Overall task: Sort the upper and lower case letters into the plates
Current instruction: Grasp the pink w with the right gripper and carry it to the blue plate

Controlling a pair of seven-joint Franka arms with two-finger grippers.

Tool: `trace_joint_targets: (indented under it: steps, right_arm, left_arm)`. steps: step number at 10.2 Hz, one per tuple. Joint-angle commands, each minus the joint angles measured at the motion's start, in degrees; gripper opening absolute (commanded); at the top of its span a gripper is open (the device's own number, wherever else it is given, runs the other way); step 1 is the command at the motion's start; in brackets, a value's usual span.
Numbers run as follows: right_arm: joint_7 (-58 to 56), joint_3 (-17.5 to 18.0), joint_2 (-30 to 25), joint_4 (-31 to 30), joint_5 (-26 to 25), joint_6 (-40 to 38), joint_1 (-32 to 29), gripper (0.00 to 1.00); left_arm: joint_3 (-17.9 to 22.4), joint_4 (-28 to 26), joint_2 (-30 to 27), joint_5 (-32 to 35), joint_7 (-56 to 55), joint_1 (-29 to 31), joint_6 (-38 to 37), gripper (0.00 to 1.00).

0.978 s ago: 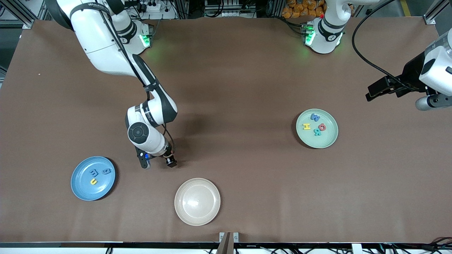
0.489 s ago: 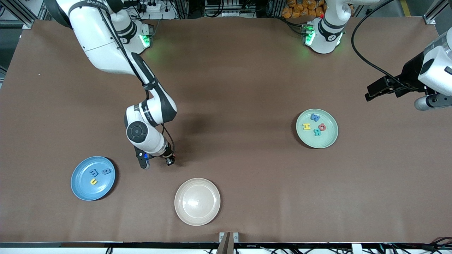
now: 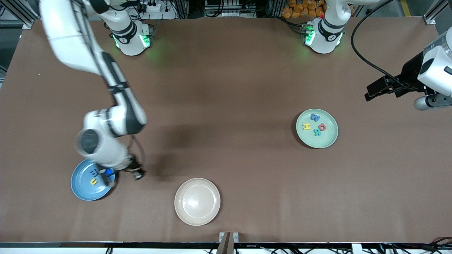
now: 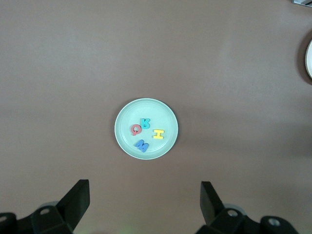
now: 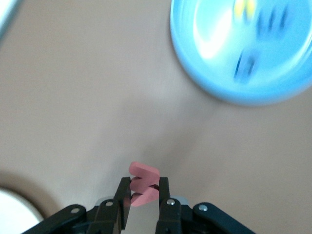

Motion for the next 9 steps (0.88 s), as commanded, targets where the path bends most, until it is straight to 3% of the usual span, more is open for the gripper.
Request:
trace_joint_targets:
  steps: [1,4,5,6,7,9]
  right_arm:
    - [-17.11,0.97,1.6,1.02,-0.44,-0.25,-8.27,0.0]
    - [-30.15,0.88,4.32,1.19,-0.62,1.51,-13.38,0.0]
    - [-33.32,0.88,5.2,1.28,-0.62,3.6,-14.44,0.22]
    - [-34.92,0.88,5.21,1.19,-0.45,5.8,-14.54,0.99]
    - [-36.94,0.96,4.52,0.76,-0.36,5.3,-13.93,1.0]
    - [-43.68,1.14,-1.08,-1.95,-0.44,-3.36,-12.78,1.0]
  left_arm:
    - [0.24,1.68,0.66,-0.62,-0.22,0.13,-1.27,1.0]
    - [0.24,1.6,0.66,-0.54,-0.22,0.4,-1.27,1.0]
    - [0.33,1.6,0.66,-0.36,-0.22,0.48,-1.27,1.0]
    - [0.24,1.6,0.66,-0.36,-0.31,0.48,-1.27,1.0]
    - [0.15,1.6,0.66,-0.36,-0.31,0.05,-1.27,1.0]
    - [-0.55,1.42,0.49,-0.27,-0.31,0.65,-1.27,1.0]
